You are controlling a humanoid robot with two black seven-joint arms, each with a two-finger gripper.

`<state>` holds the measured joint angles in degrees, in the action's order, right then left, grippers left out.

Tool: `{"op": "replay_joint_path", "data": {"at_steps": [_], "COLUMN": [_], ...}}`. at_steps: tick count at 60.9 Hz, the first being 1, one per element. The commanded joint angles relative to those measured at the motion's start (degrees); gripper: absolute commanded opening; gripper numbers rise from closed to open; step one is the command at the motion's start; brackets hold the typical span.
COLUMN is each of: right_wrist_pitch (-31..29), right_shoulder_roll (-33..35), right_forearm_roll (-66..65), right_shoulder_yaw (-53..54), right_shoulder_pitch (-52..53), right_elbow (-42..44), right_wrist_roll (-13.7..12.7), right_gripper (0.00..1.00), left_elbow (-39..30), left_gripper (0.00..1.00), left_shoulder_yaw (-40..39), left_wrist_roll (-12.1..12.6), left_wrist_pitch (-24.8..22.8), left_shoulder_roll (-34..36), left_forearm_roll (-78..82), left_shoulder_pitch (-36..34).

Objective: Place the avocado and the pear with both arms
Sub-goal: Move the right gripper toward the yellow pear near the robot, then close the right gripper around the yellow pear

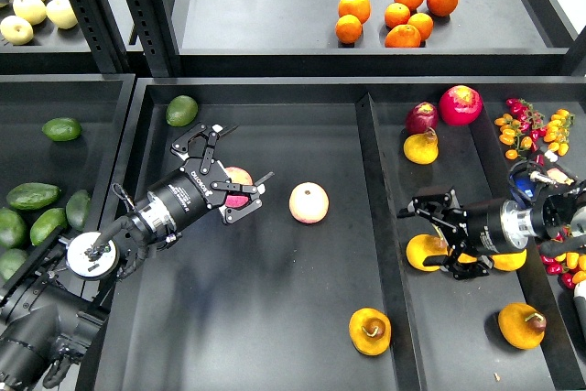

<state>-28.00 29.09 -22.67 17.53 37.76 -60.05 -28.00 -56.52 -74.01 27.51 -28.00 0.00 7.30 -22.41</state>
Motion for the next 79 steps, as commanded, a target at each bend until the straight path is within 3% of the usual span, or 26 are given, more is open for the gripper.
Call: {"op": "replay_joint_path", "data": {"at_steps": [1, 54, 68, 79], "right_wrist_pitch": [0.0, 0.0, 0.0, 0.0], "right_shoulder_roll": [-1.9, -6.6, -7.4, -7.8], "right_forearm_roll": [-0.8, -2.0, -2.0, -1.9], "right_shoulder_yaw": [0.1, 1.1, 2.1, 2.6], "right_shoulder_pitch": [-1.0, -4.3, -5.1, -5.7], "right_elbow": [1.3, 5.0, 6.3, 6.9], "right_wrist_roll": [0.0, 0.0, 0.0, 0.0], "right_gripper": [0.99, 0.93, 0.85, 0.72], "left_elbow": [-0.2, -0.4, -0.6, -0.6], "left_gripper": [0.99, 0.99, 0.99, 0.99], "left_shoulder_yaw": [0.0, 0.0, 0.0, 0.0], "left_wrist_roll": [0.0, 0.0, 0.0, 0.0], "left_wrist_pitch": [0.0, 0.0, 0.0, 0.0], "left_shoulder_roll": [0.0, 0.0, 0.0, 0.0], "left_forearm_roll": [0.0, 0.1, 0.1, 0.1], "left_shoulder_pitch": [0.0, 0.1, 0.1, 0.3]}}
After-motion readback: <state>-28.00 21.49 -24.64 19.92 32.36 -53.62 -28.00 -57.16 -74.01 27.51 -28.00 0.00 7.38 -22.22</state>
